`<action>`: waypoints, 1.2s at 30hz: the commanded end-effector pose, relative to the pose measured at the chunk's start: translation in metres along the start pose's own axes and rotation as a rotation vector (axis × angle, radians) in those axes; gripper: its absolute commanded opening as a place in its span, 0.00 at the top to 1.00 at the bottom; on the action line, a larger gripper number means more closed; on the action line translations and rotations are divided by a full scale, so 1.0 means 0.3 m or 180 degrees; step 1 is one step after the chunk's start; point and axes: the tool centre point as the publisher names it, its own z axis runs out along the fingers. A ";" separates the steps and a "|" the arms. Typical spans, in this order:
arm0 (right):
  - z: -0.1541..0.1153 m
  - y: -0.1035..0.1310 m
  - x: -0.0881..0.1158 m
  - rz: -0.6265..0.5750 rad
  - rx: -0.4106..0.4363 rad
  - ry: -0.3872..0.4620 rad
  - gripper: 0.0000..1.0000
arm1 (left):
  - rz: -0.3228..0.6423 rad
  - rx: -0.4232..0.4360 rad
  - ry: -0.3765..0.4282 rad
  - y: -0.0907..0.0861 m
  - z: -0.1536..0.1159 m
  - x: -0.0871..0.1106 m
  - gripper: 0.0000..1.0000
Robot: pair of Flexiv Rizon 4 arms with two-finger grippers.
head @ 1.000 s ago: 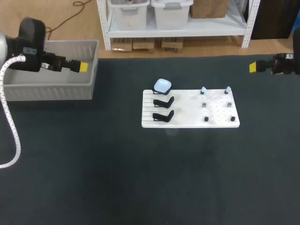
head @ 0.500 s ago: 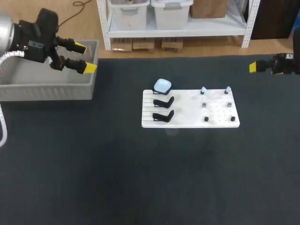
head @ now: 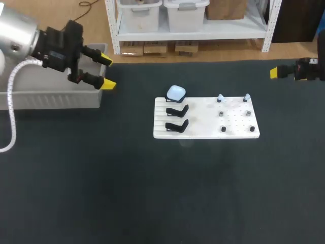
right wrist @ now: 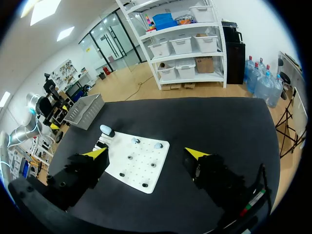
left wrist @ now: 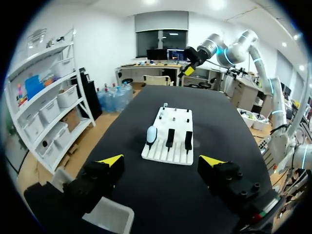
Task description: Pick up each earbud case from the left stands, insert the matching earbuds, close the lid, and place the case in the box.
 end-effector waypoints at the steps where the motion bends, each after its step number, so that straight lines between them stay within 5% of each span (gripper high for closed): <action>1: -0.003 0.001 0.000 0.0001 0.0006 0.0001 0.00 | 0.0029 0.0332 -0.0010 0.043 0.065 0.008 0.00; 12: -0.003 0.001 0.000 0.0001 0.0006 0.0001 0.00 | 0.0043 0.0379 0.0061 0.108 0.216 0.020 0.00; 36: -0.003 0.001 0.000 0.0001 0.0006 0.0001 0.00 | 0.0070 0.0331 -0.0164 0.136 0.490 0.015 0.00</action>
